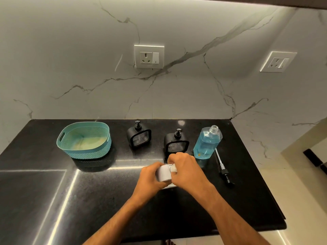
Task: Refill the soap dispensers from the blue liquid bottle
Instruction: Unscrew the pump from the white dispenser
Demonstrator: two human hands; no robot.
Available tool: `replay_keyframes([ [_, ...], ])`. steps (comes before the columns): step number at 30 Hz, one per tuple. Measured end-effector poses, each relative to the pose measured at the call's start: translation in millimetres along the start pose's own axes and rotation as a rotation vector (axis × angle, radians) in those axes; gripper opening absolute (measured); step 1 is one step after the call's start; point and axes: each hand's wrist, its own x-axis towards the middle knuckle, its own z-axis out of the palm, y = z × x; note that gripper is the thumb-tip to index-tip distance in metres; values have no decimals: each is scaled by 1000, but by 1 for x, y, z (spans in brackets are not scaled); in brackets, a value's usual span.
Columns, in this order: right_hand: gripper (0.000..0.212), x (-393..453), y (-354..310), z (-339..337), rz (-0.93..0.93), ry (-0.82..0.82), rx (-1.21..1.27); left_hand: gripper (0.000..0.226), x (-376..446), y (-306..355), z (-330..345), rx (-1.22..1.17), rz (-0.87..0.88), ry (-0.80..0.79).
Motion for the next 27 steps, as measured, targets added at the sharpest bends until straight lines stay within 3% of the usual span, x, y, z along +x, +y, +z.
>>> replay_keyframes([
  [7,35,-3,1,-34,-35,1,3,47,0,-3,1,9,-39,-18],
  [13,27,-17,11,-79,38,124,109,48,-1,-9,1,9,-102,62],
  [18,25,-27,28,-87,82,89,198,43,-4,-9,4,-4,-142,121],
  [24,33,-28,64,-21,279,262,272,41,-7,-18,5,-9,-175,130],
  [27,35,-34,73,40,368,201,228,43,-5,-24,4,-1,-169,89],
])
